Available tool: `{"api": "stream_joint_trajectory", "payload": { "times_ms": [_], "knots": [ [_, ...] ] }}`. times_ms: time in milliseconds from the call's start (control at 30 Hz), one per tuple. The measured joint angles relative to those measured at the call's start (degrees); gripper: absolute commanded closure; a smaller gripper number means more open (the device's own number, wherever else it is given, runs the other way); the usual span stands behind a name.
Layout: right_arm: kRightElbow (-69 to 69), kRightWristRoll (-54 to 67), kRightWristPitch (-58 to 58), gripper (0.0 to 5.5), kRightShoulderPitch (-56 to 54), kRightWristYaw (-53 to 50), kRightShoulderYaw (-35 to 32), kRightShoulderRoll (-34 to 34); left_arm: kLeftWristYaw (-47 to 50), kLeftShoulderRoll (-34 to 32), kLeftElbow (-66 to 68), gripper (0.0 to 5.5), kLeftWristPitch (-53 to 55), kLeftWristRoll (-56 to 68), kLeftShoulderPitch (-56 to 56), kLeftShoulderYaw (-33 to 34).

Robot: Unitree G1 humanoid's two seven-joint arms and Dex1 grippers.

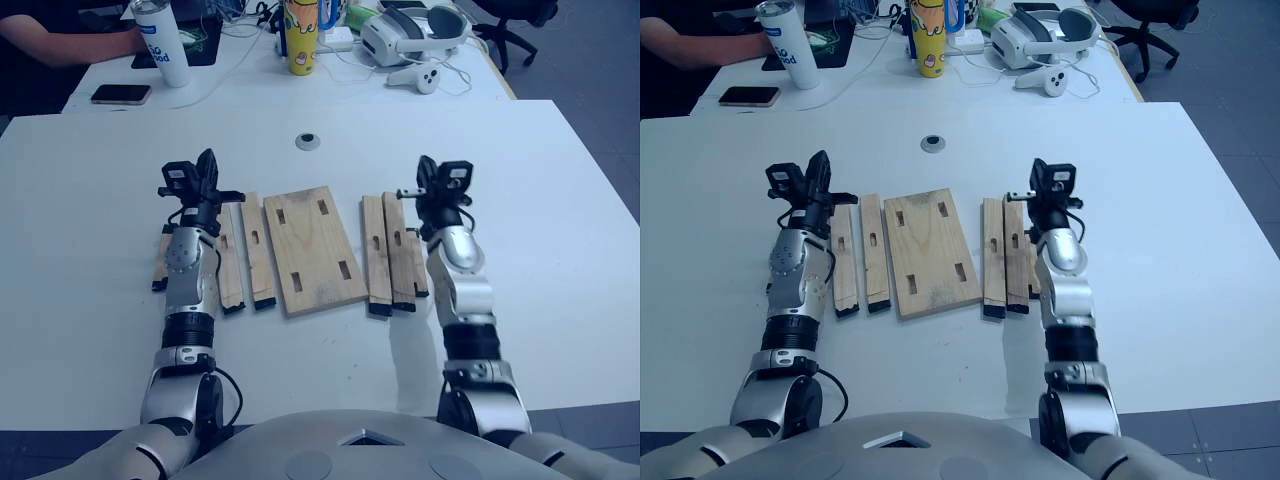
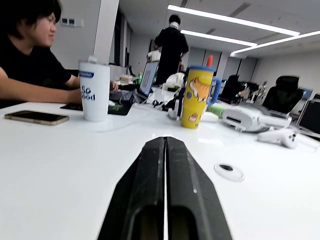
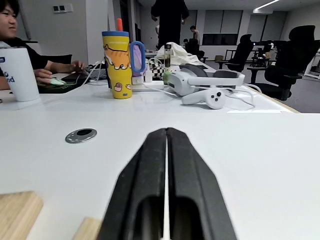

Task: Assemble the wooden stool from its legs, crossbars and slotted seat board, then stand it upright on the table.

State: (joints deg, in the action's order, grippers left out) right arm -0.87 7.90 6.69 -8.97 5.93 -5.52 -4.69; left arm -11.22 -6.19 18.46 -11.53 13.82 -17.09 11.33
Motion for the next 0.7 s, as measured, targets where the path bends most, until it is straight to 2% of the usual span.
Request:
{"api": "stream_joint_trajectory", "payload": {
  "times_ms": [100,200,300,467,700],
  "knots": [
    [-13.6,3.8,7.1,4.39,9.2,0.6,-0.8,-0.6,0.6,-0.2,-9.3,5.07,4.1,0.7,6.2,0.0],
    [-24.7,7.1,15.7,3.87,16.4,1.7,-2.1,-3.6,1.3,-0.2,-23.0,4.57,9.1,0.8,17.4,-0.5],
    [-28.6,9.8,21.4,3.43,20.6,2.8,-3.0,-5.1,1.7,0.0,-30.4,4.14,12.5,1.9,25.0,-0.7],
    [-30.1,13.4,28.7,2.79,23.0,3.9,-2.9,-5.8,1.9,-0.1,-34.5,3.49,13.4,2.2,26.5,-0.6],
    [-24.2,15.7,31.6,2.79,17.3,1.3,-6.3,-4.3,0.4,-0.3,-31.8,3.49,13.2,4.3,22.9,-0.3]
  ]
}}
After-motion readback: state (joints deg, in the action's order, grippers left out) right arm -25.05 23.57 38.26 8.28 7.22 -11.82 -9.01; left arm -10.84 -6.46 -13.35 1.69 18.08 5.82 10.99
